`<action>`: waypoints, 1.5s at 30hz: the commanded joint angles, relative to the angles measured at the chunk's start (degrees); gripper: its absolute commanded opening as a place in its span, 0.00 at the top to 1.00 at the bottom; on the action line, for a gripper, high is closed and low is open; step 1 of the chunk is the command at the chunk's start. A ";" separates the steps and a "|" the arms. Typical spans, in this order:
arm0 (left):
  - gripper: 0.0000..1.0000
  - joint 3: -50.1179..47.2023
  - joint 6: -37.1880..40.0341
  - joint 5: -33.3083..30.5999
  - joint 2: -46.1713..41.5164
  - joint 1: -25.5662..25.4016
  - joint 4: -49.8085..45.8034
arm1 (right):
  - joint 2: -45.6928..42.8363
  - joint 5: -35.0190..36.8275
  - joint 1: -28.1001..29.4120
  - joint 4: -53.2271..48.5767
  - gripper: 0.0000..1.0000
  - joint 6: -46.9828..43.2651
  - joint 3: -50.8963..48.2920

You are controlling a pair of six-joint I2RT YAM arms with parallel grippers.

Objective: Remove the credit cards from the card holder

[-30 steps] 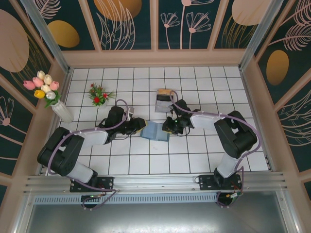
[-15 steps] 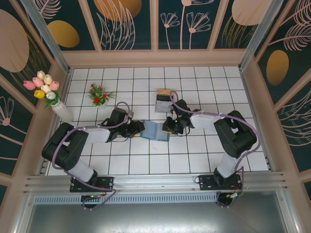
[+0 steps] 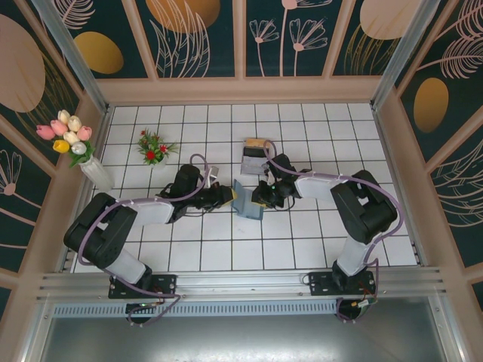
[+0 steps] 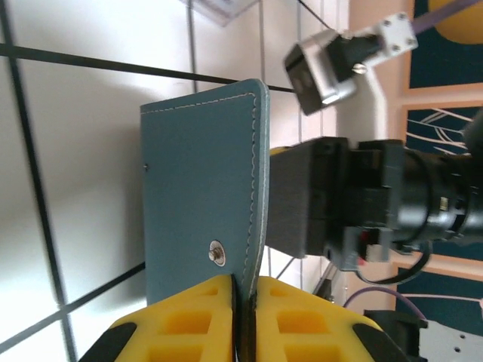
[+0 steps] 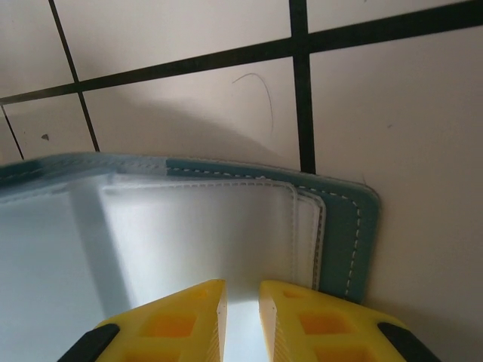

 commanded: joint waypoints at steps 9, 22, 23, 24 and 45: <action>0.85 0.86 -3.21 1.01 2.55 -3.73 7.24 | 4.91 1.99 -0.51 -2.91 0.76 -0.53 -1.50; 0.76 1.79 -1.05 -0.71 2.53 -3.71 4.28 | 4.60 1.56 -0.88 -2.89 0.76 -0.92 -1.50; 0.76 1.74 -0.98 -0.68 2.40 -3.71 4.26 | 4.48 1.33 -0.95 -2.69 0.76 -0.88 -1.58; 0.78 1.74 -0.79 -0.69 2.23 -3.66 4.11 | 4.38 1.00 -0.95 -2.37 0.76 -0.86 -1.67; 0.74 2.35 2.24 -3.09 -0.48 -3.66 -1.78 | -12.84 8.32 -7.09 0.85 0.75 3.27 -7.04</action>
